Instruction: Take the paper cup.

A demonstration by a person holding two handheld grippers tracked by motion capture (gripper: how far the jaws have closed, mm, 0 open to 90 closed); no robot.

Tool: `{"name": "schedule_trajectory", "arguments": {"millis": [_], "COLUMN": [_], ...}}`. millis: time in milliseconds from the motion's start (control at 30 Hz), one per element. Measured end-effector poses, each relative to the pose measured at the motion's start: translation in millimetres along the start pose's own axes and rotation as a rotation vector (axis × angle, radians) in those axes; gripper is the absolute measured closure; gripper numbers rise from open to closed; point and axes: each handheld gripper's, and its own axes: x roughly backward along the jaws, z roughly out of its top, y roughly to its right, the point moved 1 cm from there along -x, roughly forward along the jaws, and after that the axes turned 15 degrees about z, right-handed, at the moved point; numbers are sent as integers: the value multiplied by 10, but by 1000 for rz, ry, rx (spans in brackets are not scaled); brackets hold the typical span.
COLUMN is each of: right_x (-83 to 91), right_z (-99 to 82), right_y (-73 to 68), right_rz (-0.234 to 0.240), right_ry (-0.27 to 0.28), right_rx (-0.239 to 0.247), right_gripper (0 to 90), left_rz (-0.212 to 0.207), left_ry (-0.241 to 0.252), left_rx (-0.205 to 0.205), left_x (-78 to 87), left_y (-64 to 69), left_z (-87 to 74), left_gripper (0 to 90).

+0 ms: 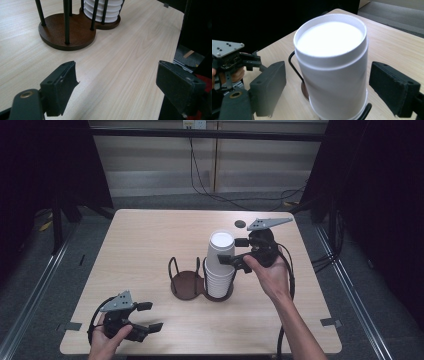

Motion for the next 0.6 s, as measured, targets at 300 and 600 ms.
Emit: {"name": "schedule_trajectory", "arguments": {"millis": [300,600], "right_x": [-66,-196], "right_z": [89,122], "right_y": [45,85], "right_rz": [-2,-18], "right_ry": [-7,-33], "right_rx": [-1,3], "right_gripper": [164,173], "left_rz": [4,-4], "left_ry": [30,17], "left_rx": [23,10], "left_x": [35,17], "left_y": [-30,-20], "left_z": [3,5], "left_gripper": [173,173]}}
